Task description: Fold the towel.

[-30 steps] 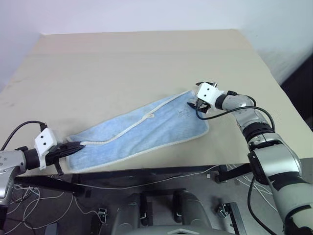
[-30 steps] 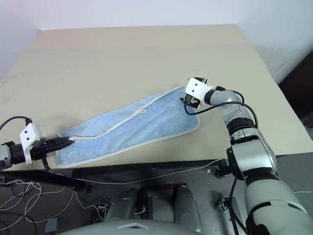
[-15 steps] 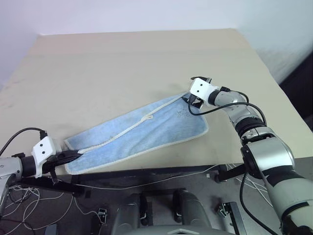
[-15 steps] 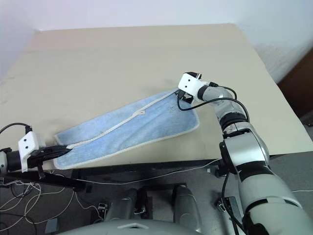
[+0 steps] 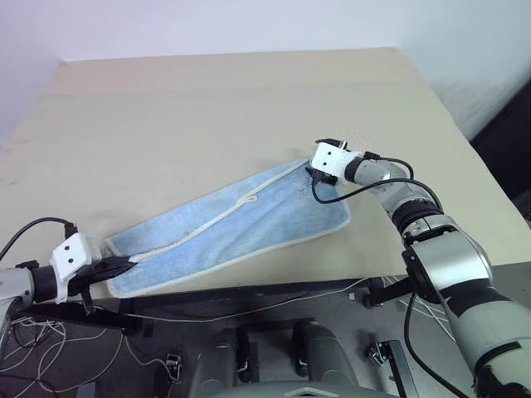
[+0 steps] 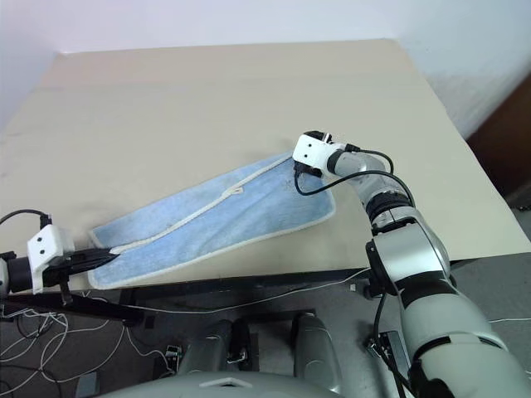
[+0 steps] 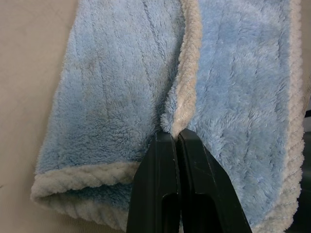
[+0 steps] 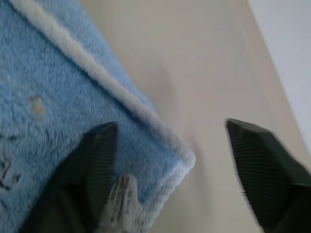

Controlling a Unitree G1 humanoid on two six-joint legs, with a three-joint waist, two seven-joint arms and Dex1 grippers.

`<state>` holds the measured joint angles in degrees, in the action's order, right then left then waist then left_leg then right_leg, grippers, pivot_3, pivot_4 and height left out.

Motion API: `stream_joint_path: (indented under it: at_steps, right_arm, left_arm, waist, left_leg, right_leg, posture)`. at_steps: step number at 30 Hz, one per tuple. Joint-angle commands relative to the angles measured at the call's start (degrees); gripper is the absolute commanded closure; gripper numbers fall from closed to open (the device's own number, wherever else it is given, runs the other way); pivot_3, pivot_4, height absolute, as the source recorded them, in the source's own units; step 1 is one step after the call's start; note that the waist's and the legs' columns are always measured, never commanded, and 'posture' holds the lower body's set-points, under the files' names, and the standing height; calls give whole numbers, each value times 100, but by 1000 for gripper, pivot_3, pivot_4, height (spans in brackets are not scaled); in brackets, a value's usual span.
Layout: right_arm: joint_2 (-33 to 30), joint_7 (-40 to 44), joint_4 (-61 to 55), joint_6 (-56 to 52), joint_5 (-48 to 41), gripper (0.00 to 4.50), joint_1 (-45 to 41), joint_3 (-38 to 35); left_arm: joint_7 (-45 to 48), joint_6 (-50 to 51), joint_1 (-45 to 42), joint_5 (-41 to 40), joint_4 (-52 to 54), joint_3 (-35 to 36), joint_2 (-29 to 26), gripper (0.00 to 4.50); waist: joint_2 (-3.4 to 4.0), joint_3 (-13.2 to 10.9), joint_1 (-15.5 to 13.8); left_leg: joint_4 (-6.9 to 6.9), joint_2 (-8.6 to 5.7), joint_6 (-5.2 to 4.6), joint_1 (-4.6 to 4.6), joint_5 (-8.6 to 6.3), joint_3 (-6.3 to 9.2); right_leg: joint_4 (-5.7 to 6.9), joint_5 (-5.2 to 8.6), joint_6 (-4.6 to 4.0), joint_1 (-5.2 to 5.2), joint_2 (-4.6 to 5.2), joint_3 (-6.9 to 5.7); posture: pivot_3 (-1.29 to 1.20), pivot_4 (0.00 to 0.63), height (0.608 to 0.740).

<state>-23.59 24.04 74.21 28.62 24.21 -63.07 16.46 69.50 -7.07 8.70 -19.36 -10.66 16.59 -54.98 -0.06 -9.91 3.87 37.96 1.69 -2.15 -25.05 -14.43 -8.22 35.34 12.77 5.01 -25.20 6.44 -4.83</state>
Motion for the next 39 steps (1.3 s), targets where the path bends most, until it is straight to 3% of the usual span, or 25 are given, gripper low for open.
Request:
stream_joint_path:
  at_steps: [1, 7, 16, 19, 26, 34, 37, 39]
  right_arm:
    - [-12, -111, -19, 31, 21, 2243, -87, -12]
    - [-20, -225, -2, 10, 44, 4436, -68, -21]
    - [-18, -430, -12, 32, 122, 4473, -35, 35]
    - [-114, -518, -88, 122, 177, 4473, -47, 42]
    - [-540, -235, -321, 170, -343, 4473, -372, -480]
    - [-1031, -767, -440, -54, -572, 4473, -1347, -871]
    - [-1202, -430, -695, 2, -952, 4473, -1419, -1180]
    - [-1286, 117, -980, 21, -1299, 4473, -1236, -1368]
  left_arm:
    - [20, -2, 68, 52, -12, 107, -67, 4500]
    - [26, 11, 83, 54, 6, 100, -43, 4500]
    - [-29, 8, 110, -30, -28, 213, 18, 4500]
    - [-404, 238, -230, -313, -21, 459, 220, 4500]
    - [-1597, 892, -1712, -628, -432, 872, 570, 4500]
    - [-3510, 432, -5136, 148, -2571, 581, 873, 4500]
    - [-3562, 285, -5721, 72, -2927, 675, 849, 4500]
    - [-3183, 316, -5637, -27, -2885, 660, 793, 4500]
  waist:
    - [0, 0, 9]
    - [1, -1, 9]
    - [1, -1, 14]
    - [2, -1, 5]
    - [1, -4, -51]
    - [-2, -7, -77]
    - [-2, -6, -49]
    - [-2, -6, -9]
  left_leg:
    - [0, 0, 1, 0, 0, -1]
    - [-1, 0, 2, 0, 1, -2]
    - [-2, 0, 2, 0, 1, -3]
    - [-2, 1, 3, 0, 2, -1]
    - [5, -3, 1, 0, 3, 4]
    - [15, -4, 3, 1, 8, -4]
    - [5, -4, 3, 1, 8, -10]
    - [4, -5, 2, 1, 8, -14]
  right_leg:
    - [0, 0, 0, 0, 0, 0]
    - [1, 0, -1, -1, -1, 0]
    - [1, 1, -1, -1, -1, 0]
    - [1, 1, -1, -1, -1, 0]
    - [4, 0, 0, 6, 2, -1]
    - [29, 0, 3, 10, -2, -3]
    - [15, 3, 8, 10, -3, -4]
    - [11, 4, 10, 12, -4, -4]
  posture:
    - [0, 150, 740]
    - [0, 150, 740]
    - [0, 150, 740]
    - [0, 150, 740]
    - [0, 150, 740]
    - [0, 150, 740]
    - [0, 150, 740]
    - [0, 150, 740]
